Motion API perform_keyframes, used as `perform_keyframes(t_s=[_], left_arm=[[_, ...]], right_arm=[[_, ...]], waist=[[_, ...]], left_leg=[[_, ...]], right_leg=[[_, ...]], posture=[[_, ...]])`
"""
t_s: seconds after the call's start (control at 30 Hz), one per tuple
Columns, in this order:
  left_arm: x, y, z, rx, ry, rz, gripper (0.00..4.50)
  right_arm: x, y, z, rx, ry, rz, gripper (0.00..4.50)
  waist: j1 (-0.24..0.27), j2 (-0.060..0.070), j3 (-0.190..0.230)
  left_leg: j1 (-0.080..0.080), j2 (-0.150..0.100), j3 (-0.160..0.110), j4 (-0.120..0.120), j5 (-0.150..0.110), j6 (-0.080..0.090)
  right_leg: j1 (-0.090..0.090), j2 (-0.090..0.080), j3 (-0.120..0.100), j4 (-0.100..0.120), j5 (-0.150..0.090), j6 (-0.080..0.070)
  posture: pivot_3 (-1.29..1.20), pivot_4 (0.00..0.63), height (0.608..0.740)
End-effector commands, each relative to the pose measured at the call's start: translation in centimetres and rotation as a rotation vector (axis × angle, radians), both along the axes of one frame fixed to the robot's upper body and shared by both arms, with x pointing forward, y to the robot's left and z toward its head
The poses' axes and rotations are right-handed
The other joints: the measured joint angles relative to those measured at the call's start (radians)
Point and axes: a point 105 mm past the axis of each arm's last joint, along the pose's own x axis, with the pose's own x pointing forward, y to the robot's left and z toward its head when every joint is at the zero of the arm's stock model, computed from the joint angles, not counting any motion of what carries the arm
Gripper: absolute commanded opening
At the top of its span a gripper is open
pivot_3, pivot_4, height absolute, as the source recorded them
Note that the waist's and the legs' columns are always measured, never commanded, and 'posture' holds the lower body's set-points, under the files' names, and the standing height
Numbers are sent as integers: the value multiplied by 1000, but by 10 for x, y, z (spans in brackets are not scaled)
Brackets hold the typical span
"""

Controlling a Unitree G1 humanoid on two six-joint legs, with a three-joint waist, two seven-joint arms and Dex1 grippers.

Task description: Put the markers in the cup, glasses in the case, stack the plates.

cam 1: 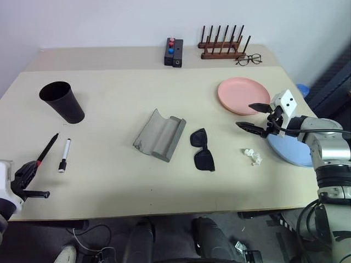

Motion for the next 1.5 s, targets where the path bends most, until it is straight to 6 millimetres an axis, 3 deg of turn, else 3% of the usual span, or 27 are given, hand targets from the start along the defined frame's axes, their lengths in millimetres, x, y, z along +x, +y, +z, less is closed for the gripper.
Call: perform_keyframes(t_s=[0.03,0.3,0.63,0.8,0.97,1.07,1.27,1.37,1.5], left_arm=[[0,-2,9,13,-36,-5,0],[6,-8,7,-4,-54,-10,0],[25,-8,15,-9,-24,101,0],[43,9,22,-50,22,226,0],[70,-2,30,-149,49,197,0],[82,-8,25,-197,111,196,844],[93,-8,16,-223,222,238,3791],[93,-6,18,-256,227,242,3791],[92,-19,13,-282,331,216,3791]], right_arm=[[1,2,16,-4,-63,2,4434],[2,7,17,-1,-67,12,4434],[7,33,24,10,-101,76,4434],[0,59,33,56,-140,145,4434],[-14,98,45,107,-171,248,4434],[-27,119,41,130,-160,305,4500],[-44,139,27,169,-118,336,4500],[-50,149,22,182,-102,352,4500],[-58,159,17,214,-76,384,4500]], waist=[[-1,0,0],[0,0,0],[0,0,0],[0,0,0],[0,0,0],[1,0,0],[0,-1,0],[-1,-1,0],[0,-1,0]], left_leg=[[0,0,0,0,0,0],[0,0,0,0,0,0],[0,0,0,1,0,0],[0,0,0,2,0,0],[0,0,-1,3,0,0],[0,0,-1,3,0,0],[0,0,-2,4,0,0],[0,0,-2,3,0,0],[0,0,-2,3,0,0]], right_leg=[[0,0,0,0,0,0],[0,0,0,0,0,0],[0,0,0,2,0,0],[0,1,0,2,0,1],[0,1,0,4,2,4],[0,1,0,4,2,4],[1,1,0,4,2,5],[0,1,0,4,2,5],[0,1,0,4,2,5]], posture=[[0,150,740],[0,150,740],[0,150,740],[0,150,740],[0,150,740],[0,150,740],[0,150,740],[0,150,740],[0,150,740]])
